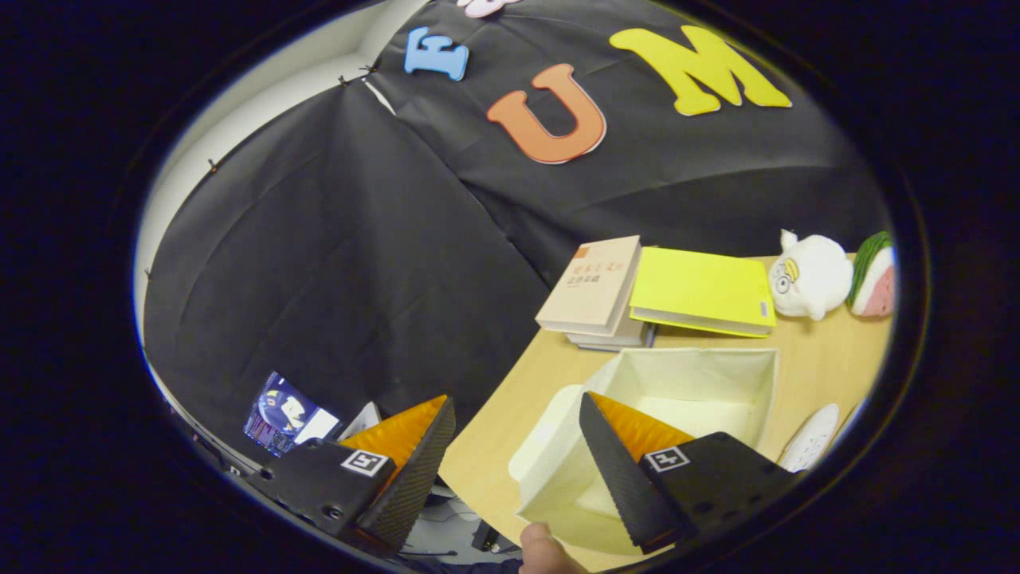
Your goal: Open the storage box then place both shoes into the box .Put the left shoe in first, then the right shoe, with the right side of both shoes facing outward in a uniform manner.
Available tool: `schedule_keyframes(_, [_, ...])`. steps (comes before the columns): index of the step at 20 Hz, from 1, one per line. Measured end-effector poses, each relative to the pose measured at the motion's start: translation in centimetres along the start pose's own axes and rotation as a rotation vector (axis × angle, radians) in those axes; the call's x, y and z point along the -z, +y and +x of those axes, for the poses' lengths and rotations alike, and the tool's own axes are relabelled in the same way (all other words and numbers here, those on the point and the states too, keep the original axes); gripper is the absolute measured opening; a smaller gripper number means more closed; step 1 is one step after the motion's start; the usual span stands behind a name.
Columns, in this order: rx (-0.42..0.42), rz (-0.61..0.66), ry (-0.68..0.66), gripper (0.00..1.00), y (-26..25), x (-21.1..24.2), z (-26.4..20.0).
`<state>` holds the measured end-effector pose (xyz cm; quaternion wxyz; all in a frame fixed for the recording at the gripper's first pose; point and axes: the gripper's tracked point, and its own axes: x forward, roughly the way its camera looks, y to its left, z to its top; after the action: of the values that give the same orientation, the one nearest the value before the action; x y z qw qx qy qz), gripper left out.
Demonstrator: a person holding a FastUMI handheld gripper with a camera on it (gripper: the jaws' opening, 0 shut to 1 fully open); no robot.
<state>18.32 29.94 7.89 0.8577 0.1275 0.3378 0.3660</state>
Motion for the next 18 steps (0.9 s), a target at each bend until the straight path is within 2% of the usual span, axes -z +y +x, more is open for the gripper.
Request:
schedule_keyframes(10, [0.293, 0.010, 0.040, 1.00, -18.8, 6.2, -10.2])
schedule_keyframes(13, [0.382, 0.037, 0.094, 1.00, -24.2, 9.7, -11.7])
schedule_keyframes(18, [0.457, 0.128, 0.231, 0.99, -30.2, 15.0, -11.8])
